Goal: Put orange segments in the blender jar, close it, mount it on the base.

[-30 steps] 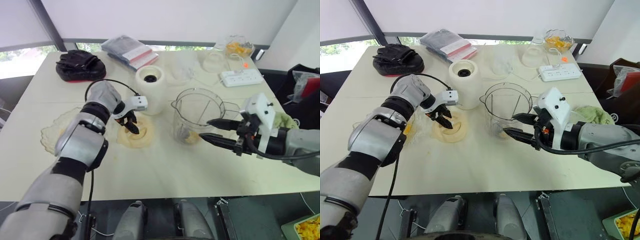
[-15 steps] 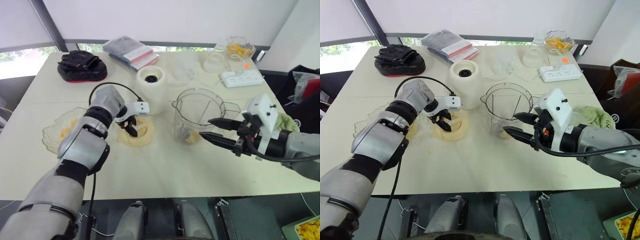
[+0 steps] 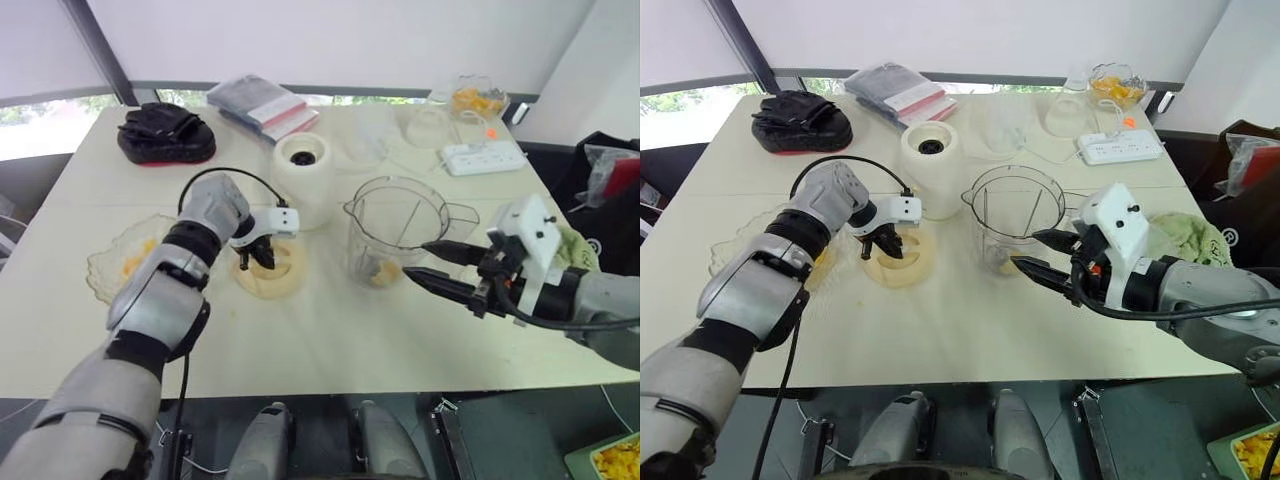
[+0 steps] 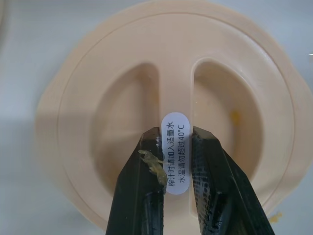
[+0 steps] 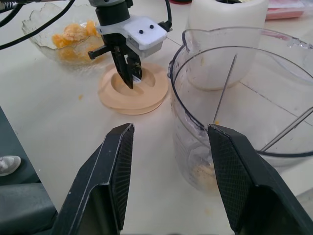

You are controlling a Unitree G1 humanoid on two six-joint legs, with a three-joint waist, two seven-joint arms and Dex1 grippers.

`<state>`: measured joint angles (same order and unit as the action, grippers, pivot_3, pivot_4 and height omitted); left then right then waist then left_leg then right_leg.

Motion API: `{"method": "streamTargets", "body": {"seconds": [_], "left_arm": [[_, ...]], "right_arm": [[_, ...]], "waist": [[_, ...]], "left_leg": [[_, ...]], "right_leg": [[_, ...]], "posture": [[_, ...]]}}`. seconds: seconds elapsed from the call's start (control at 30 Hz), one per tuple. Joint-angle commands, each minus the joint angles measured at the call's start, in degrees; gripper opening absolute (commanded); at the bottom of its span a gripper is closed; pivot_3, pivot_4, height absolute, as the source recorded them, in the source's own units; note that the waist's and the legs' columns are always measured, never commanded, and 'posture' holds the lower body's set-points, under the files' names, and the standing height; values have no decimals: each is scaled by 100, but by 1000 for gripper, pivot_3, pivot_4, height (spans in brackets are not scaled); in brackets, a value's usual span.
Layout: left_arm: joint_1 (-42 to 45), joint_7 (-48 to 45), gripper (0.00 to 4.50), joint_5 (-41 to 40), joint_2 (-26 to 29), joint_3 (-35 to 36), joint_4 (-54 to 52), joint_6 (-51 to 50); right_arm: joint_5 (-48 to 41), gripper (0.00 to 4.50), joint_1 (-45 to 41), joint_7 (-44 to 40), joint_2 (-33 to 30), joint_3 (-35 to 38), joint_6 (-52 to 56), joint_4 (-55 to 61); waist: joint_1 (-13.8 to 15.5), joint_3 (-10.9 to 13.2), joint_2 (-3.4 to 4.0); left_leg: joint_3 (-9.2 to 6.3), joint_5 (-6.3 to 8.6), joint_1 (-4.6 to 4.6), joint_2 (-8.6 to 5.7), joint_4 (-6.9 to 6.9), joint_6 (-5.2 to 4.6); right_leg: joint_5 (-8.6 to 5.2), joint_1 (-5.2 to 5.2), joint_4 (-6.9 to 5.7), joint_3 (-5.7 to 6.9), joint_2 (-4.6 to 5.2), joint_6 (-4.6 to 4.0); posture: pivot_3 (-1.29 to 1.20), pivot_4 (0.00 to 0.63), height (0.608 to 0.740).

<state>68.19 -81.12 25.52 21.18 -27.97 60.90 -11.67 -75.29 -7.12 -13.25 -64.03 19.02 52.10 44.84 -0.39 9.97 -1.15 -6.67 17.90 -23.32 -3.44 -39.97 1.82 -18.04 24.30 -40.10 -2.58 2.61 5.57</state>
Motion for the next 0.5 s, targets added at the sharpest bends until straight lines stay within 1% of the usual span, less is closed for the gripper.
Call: {"method": "streamTargets", "body": {"seconds": [0.03, 0.17, 0.33, 0.37, 0.5], "left_arm": [[73, -260, 222, -199, 29, 101, -77, 172], [289, -446, 222, -546, 72, 384, -312, 194], [531, -800, 222, -953, 171, 685, -667, -19], [541, -462, 222, -1443, 349, 340, -868, -89], [598, -1138, 222, -1697, 696, 563, -1365, -228]], "right_arm": [[25, 2488, 81, 4, 39, 299, -91, 133], [-23, 2488, 295, 139, 115, 462, -103, 208], [-102, 2488, 605, 406, 280, 645, -147, 415], [-120, 2488, 691, 481, 326, 682, -153, 475], [-85, 2488, 1124, 741, 532, 860, -239, 749]], "waist": [[-1, 0, 0], [-4, 3, -4], [-11, 5, -8], [-19, 5, -8], [-55, 3, -3]], "left_leg": [[1, 0, 0, 0, -1, 0], [0, 0, -2, 0, -1, 0], [-1, 0, -5, 0, -3, 0], [0, 0, -5, 0, -3, 0], [-2, 0, -3, 3, 1, 0]], "right_leg": [[0, 0, 0, 0, 0, 0], [0, 1, 0, 1, 0, 0], [0, 2, 0, 2, 0, 0], [0, 2, 0, 1, 0, 0], [0, 4, -1, -2, -3, 0]], "posture": [[0, 150, 740], [0, 150, 740], [0, 150, 740], [0, 150, 740], [0, 150, 740]]}}
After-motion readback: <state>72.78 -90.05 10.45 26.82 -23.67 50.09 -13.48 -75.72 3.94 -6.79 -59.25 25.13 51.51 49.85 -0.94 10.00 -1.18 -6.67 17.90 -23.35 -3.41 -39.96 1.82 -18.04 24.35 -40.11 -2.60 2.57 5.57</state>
